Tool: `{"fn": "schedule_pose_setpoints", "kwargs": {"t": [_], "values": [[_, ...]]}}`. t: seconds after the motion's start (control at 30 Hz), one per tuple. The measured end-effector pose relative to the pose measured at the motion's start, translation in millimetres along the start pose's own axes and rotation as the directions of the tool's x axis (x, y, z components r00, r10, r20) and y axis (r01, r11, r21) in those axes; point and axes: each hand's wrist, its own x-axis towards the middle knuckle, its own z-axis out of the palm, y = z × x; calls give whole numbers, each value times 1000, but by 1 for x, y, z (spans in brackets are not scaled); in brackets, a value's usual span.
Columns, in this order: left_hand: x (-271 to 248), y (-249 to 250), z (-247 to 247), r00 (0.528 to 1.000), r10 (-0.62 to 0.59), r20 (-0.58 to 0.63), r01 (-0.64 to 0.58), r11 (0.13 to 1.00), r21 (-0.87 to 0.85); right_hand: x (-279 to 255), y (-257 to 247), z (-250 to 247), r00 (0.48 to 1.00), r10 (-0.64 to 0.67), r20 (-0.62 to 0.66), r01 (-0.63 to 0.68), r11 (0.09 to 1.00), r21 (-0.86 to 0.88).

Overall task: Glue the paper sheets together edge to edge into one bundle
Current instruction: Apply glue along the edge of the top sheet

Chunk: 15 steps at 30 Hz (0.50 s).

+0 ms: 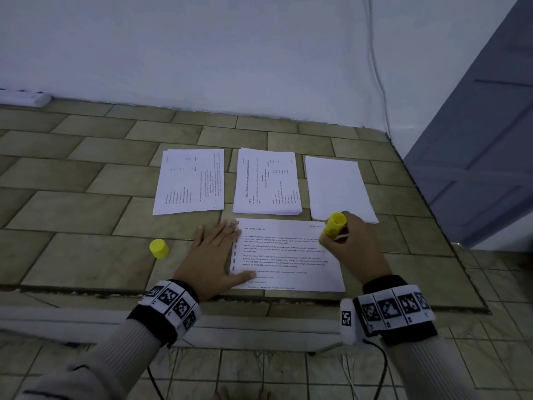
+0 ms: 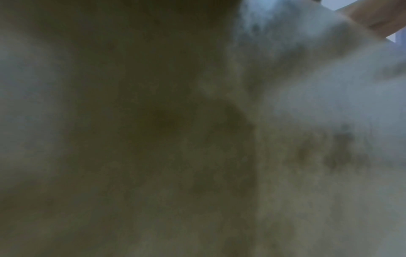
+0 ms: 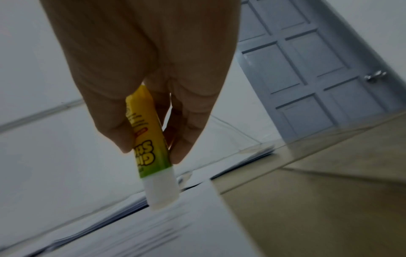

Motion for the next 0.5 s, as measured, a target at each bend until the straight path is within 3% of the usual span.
{"fn": "schedule_pose_setpoints", "kwargs": {"t": [0.1,0.2,0.37,0.5], "values": [[-2,0,-1,1000,8,8,-8,1000,-12,-7,-26,17,993,-69,99,58,993,106],[-2,2,-4,999,15,33,-15,1000,4,-15,-55,38,962,-87,258,37,981,191],[-1,-3,3,998,57,-40,-58,998,-17,-17,-87,70,895,-229,383,182,971,154],[1,-10,12,993,89,-76,-91,996,-14,-17,-92,82,868,-259,424,233,966,112]]}}
